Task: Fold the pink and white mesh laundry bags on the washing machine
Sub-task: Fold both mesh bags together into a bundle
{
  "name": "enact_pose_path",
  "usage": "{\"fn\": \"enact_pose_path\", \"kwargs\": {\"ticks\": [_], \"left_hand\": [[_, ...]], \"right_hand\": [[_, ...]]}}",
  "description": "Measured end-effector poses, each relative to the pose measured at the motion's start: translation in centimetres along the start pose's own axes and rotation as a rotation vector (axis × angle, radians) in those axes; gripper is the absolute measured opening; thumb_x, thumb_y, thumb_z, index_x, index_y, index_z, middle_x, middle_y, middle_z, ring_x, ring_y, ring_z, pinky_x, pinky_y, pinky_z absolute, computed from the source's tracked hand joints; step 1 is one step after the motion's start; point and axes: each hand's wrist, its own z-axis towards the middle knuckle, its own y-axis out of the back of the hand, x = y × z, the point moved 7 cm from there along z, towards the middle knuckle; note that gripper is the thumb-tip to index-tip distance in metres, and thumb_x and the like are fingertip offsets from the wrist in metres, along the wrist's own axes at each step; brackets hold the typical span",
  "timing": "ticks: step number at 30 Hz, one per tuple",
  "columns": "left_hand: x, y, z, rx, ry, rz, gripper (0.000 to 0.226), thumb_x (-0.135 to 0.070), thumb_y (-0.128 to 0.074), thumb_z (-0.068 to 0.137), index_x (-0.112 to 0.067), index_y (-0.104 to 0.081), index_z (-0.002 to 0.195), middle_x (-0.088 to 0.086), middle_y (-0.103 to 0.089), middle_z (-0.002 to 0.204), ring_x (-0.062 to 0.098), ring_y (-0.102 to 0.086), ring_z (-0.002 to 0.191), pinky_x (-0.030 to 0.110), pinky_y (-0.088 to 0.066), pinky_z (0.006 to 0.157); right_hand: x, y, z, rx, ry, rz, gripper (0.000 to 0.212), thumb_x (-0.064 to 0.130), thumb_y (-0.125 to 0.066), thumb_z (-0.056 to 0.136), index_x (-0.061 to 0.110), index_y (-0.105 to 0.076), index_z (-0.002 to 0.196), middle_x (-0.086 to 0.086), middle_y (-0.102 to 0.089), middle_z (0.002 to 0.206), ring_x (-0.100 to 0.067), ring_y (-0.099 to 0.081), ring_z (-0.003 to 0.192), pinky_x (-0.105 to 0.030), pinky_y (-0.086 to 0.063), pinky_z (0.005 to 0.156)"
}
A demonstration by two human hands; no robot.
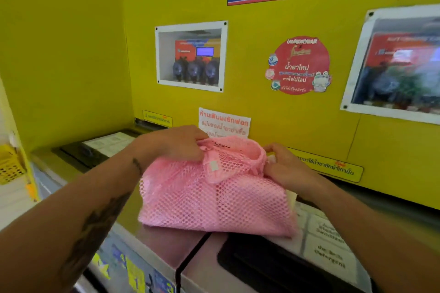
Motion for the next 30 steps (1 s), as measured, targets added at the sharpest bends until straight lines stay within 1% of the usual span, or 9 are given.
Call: {"fn": "enact_pose_path", "kwargs": {"ticks": [4, 8, 11, 14, 17, 19, 21, 26, 30], "left_hand": [[0.4, -0.9, 7.3, 0.057, -0.031, 0.0, 0.054, -0.043, -0.06, 0.083, -0.037, -0.051, 0.135, -0.012, -0.051, 0.141, 0.018, -0.047, 0.129, 0.044, -0.038, 0.109], [0.9, -1.3, 11.8, -0.137, -0.009, -0.006, 0.066, -0.032, -0.063, 0.089, -0.03, -0.034, 0.148, -0.001, -0.041, 0.146, 0.026, -0.046, 0.127, 0.044, -0.041, 0.107], [-0.3, -1.4, 10.3, -0.496, -0.057, 0.138, 0.057, -0.018, -0.06, 0.084, -0.025, -0.044, 0.138, 0.006, -0.048, 0.132, 0.031, -0.05, 0.116, 0.049, -0.045, 0.096], [-1.0, -4.3, 6.5, -0.607, -0.101, -0.041, 0.041, -0.018, -0.055, 0.083, -0.026, -0.053, 0.123, 0.0, -0.051, 0.122, 0.023, -0.049, 0.111, 0.046, -0.044, 0.095], [-0.8, -9.4, 3.9, -0.366, -0.057, 0.041, 0.051, -0.052, -0.04, 0.086, -0.036, -0.045, 0.134, -0.003, -0.04, 0.141, 0.021, -0.037, 0.131, 0.048, -0.031, 0.111], [0.7, -12.9, 3.5, -0.105, -0.006, 0.137, 0.067, -0.067, -0.026, 0.085, -0.044, -0.025, 0.148, -0.001, -0.016, 0.161, 0.025, -0.013, 0.148, 0.052, -0.007, 0.12], [2.1, -14.5, 3.3, 0.054, -0.016, 0.166, 0.073, -0.074, -0.022, 0.085, -0.048, -0.006, 0.151, -0.003, 0.003, 0.166, 0.022, 0.005, 0.151, 0.053, 0.007, 0.119], [3.2, -12.1, 1.2, 0.296, -0.148, 0.073, 0.072, -0.056, -0.055, 0.088, -0.055, -0.018, 0.148, -0.016, -0.001, 0.164, 0.011, 0.0, 0.15, 0.046, 0.005, 0.121], [4.8, -9.9, -0.4, 0.275, -0.145, -0.133, 0.057, -0.053, -0.071, 0.079, -0.063, -0.045, 0.13, -0.031, -0.023, 0.154, 0.001, -0.018, 0.145, 0.034, -0.012, 0.119]], "right_hand": [[-2.5, 0.6, 3.4, -0.108, -0.12, 0.027, 0.062, 0.034, -0.068, 0.088, 0.027, -0.037, 0.141, -0.001, -0.061, 0.121, -0.018, -0.062, 0.101, -0.028, -0.047, 0.066], [-5.7, 2.1, 5.8, -0.18, -0.26, 0.019, 0.079, 0.037, -0.071, 0.082, 0.021, -0.029, 0.146, -0.008, -0.058, 0.133, -0.027, -0.06, 0.115, -0.039, -0.051, 0.089], [-6.6, 3.8, 5.9, -0.275, -0.298, -0.239, 0.062, 0.025, -0.063, 0.083, 0.013, -0.039, 0.14, -0.012, -0.059, 0.126, -0.031, -0.061, 0.109, -0.037, -0.049, 0.077], [-3.8, 3.3, 4.9, -0.362, -0.042, -0.476, 0.039, 0.023, -0.057, 0.088, 0.02, -0.054, 0.126, -0.007, -0.058, 0.124, -0.026, -0.059, 0.106, -0.039, -0.051, 0.085], [-2.3, -0.8, 2.8, -0.088, 0.118, -0.576, 0.041, 0.036, -0.049, 0.091, 0.03, -0.052, 0.131, 0.0, -0.054, 0.136, -0.022, -0.05, 0.123, -0.045, -0.043, 0.101], [-3.7, -3.7, 0.9, 0.17, 0.032, -0.728, 0.054, 0.05, -0.038, 0.094, 0.035, -0.035, 0.146, 0.0, -0.04, 0.15, -0.024, -0.039, 0.135, -0.049, -0.036, 0.109], [-4.7, -5.1, -1.1, 0.28, -0.028, -0.86, 0.061, 0.058, -0.026, 0.096, 0.035, -0.019, 0.153, -0.003, -0.025, 0.16, -0.026, -0.028, 0.144, -0.05, -0.029, 0.114], [-0.5, -4.1, -3.9, 0.33, -0.004, -0.898, 0.055, 0.06, -0.04, 0.092, 0.039, -0.037, 0.144, 0.004, -0.052, 0.136, -0.021, -0.052, 0.119, -0.039, -0.042, 0.098], [1.0, -1.4, -1.6, 0.08, 0.063, -0.728, 0.045, 0.05, -0.051, 0.088, 0.039, -0.052, 0.132, 0.01, -0.058, 0.128, -0.017, -0.055, 0.117, -0.039, -0.047, 0.096]]}}
